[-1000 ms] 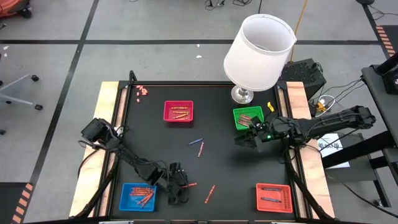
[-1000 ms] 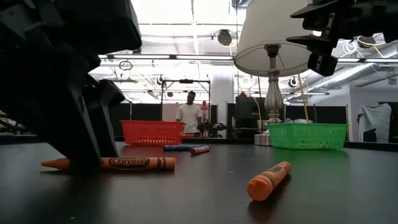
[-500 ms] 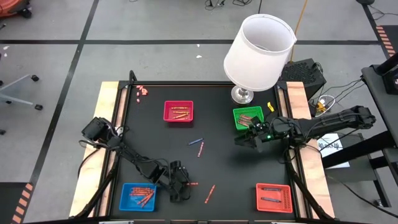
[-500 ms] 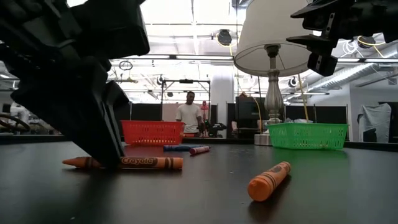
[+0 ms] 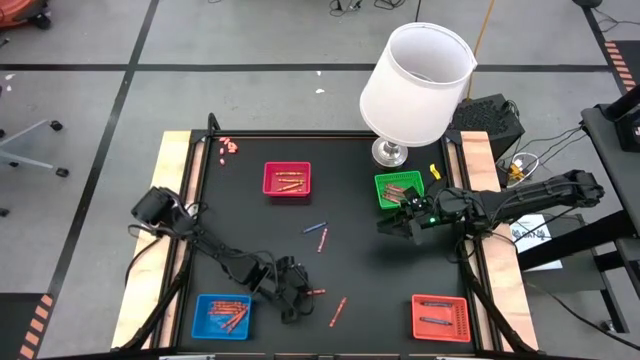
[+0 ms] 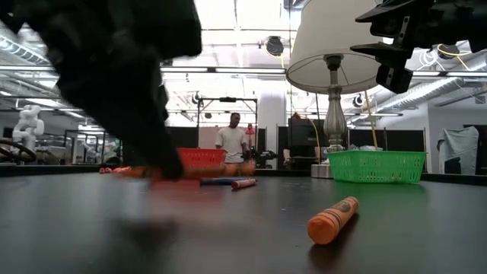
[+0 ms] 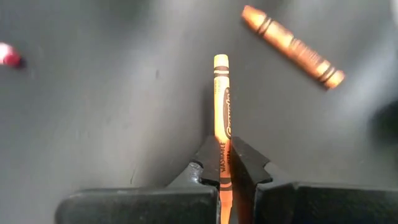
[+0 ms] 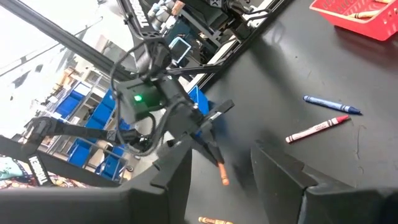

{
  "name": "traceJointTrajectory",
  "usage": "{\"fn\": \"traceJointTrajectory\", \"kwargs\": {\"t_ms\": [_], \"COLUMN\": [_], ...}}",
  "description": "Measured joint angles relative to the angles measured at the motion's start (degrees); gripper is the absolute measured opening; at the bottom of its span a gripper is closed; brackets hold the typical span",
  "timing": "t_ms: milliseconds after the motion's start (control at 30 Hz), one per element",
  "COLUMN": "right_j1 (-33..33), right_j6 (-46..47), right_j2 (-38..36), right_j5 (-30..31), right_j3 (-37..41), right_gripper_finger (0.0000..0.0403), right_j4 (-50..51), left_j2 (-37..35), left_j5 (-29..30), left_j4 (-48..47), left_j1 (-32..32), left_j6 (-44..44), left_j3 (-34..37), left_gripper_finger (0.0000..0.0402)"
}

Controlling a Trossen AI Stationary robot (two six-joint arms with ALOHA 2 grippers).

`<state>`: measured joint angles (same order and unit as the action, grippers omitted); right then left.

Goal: Sort crayons
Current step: Put the orange crayon into the blue basket

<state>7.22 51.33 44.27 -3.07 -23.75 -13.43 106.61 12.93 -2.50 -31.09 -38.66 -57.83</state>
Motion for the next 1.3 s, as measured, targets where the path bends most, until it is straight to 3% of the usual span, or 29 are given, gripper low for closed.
{"fn": "traceJointTrajectory", "kwargs": {"t_ms": [367,767,900,1300], "right_j1": [0.0,0.0,0.0,0.0], "right_j6": [0.0,-0.8,-1.1,-2.5], "right_j2": [0.0,-2.4,-2.9,-4.1], "right_j5": [-0.1,-0.1,0.0,-0.1], "right_j3": [0.0,0.0,0.0,0.0], "right_gripper_finger": [0.0150,0.0150,0.0150,0.0150], "right_j4": [-0.1,-0.9,-0.9,0.0], "left_j2": [-1.9,-7.1,-9.3,-16.1], "left_j5": [0.1,2.9,5.4,12.3], "left_j4": [-2.6,-23.5,-26.4,-26.4], "left_j1": [2.9,6.1,7.0,8.3], "left_j6": [6.3,18.2,21.5,22.1], "left_j3": [-6.7,-17.3,-21.3,-29.1], "left_gripper_finger": [0.0011,0.0011,0.0011,0.0011]}}
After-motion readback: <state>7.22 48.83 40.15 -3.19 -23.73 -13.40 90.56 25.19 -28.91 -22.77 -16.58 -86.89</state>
